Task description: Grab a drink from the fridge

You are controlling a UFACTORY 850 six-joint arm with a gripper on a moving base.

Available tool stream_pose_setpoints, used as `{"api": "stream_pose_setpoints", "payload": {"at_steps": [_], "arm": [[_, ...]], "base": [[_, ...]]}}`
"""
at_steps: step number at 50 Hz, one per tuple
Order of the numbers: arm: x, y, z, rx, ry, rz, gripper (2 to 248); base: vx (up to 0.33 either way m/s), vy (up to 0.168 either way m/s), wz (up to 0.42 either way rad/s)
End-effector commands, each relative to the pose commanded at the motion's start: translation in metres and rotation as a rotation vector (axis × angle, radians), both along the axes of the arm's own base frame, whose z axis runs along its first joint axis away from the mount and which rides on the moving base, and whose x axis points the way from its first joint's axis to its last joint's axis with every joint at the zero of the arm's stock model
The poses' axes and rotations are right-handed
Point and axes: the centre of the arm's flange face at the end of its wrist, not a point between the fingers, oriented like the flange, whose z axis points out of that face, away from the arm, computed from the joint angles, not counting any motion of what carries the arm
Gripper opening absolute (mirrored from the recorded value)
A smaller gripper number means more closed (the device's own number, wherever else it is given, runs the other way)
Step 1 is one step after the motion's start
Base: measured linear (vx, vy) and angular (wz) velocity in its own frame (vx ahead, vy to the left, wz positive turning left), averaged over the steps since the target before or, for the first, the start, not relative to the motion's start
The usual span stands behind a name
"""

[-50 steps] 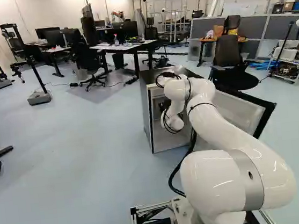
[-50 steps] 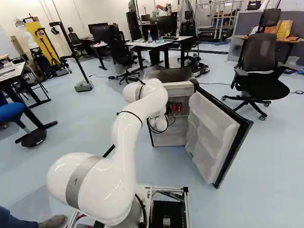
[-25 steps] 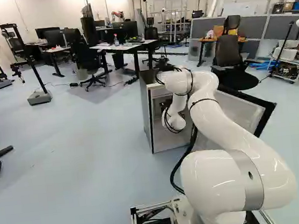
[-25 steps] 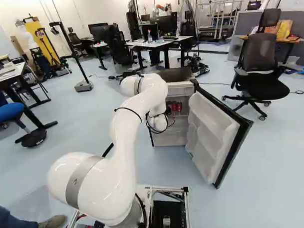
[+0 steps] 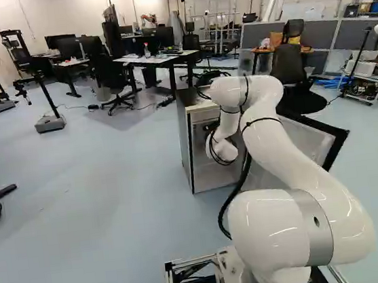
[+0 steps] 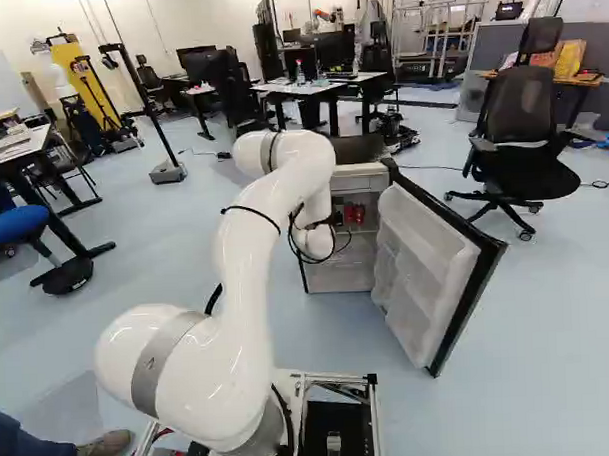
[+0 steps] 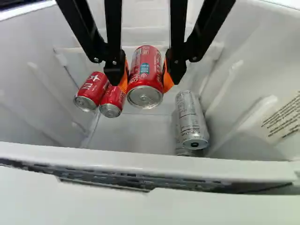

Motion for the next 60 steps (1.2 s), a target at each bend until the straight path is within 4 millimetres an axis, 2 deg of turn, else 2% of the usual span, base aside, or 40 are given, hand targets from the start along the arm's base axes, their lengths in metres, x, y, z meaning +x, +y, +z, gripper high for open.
{"api": "stream_pose_setpoints", "payload": {"at_steps": [60], "arm": [[-0.093,0.004,0.104,0.013,0.056,-0.030,95]], "base": [[0.000,0.000,0.000]]}}
